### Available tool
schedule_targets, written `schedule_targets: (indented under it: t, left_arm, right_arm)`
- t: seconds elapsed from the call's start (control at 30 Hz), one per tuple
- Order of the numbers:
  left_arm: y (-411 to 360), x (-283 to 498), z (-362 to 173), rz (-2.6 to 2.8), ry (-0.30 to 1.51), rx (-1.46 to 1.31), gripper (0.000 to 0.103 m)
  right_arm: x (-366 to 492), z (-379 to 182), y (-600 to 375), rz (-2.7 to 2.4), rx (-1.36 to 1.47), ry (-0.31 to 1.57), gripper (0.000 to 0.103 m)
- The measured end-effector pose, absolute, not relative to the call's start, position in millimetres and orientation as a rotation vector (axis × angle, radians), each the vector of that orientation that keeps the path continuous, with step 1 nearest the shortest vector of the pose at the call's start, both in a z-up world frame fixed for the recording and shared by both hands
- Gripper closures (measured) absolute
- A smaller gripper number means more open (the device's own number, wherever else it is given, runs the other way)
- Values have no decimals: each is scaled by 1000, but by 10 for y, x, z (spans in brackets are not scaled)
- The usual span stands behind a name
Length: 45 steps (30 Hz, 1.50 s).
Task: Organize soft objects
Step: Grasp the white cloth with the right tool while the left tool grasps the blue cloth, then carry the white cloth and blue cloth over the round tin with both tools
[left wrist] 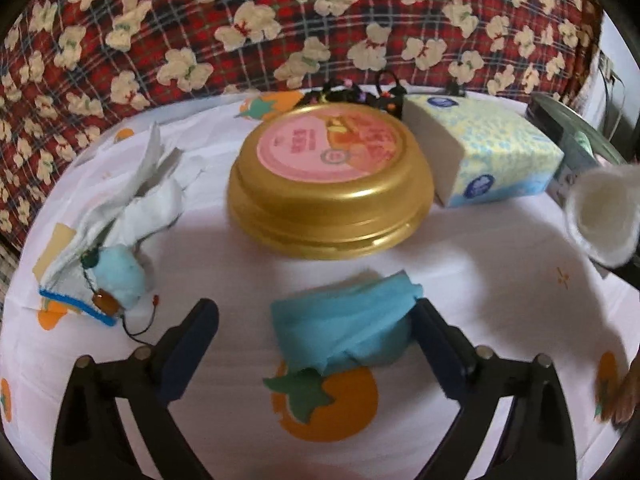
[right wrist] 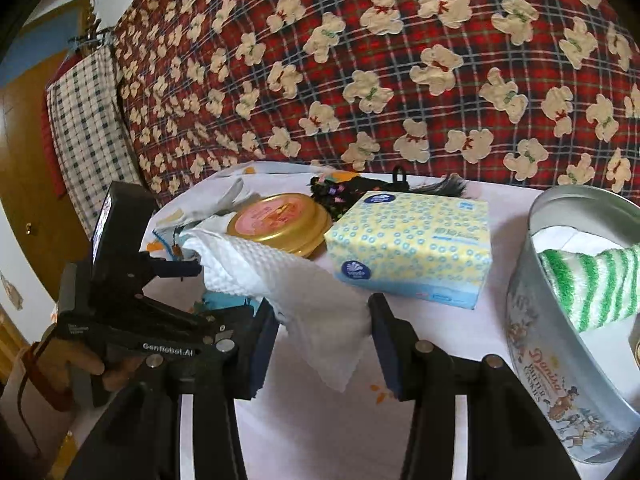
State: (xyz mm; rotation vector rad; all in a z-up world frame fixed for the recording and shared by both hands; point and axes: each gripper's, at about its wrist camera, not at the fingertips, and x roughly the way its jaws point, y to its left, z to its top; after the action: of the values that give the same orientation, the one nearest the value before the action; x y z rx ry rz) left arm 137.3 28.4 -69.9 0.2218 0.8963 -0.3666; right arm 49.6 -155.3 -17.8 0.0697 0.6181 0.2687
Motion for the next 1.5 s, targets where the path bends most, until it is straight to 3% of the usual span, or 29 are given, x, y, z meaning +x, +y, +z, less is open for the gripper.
schedule_targets:
  t: [0.03, 0.13, 0.2, 0.3, 0.4, 0.63, 1.03, 1.5]
  left_arm:
    - [295, 1391, -704, -377, 906, 199, 8]
    - [290, 1372, -686, -421, 897, 172, 29]
    - [259, 1346, -667, -450, 885, 180, 50]
    - [206, 1323, -649, -481, 876, 188, 70]
    - [194, 1305, -635, -505, 876, 178, 83]
    - [317, 1127, -556, -566, 861, 14, 85]
    - [132, 548, -187, -505, 691, 65, 85]
    - [-241, 109, -60, -589, 659, 65, 85]
  right_arm:
    - [502, -175, -1562, 271, 77, 618, 55]
    - [508, -170, -1588, 265, 90, 618, 55]
    - [510, -183, -1616, 265, 98, 621, 55]
    - [497, -201, -1640, 266, 109, 624, 55]
    - [491, -203, -1661, 262, 119, 623, 55]
    - [448, -178, -1713, 255, 146, 597, 55]
    - [237, 13, -1802, 197, 134, 455, 55]
    - [-135, 176, -2210, 61, 223, 340, 55]
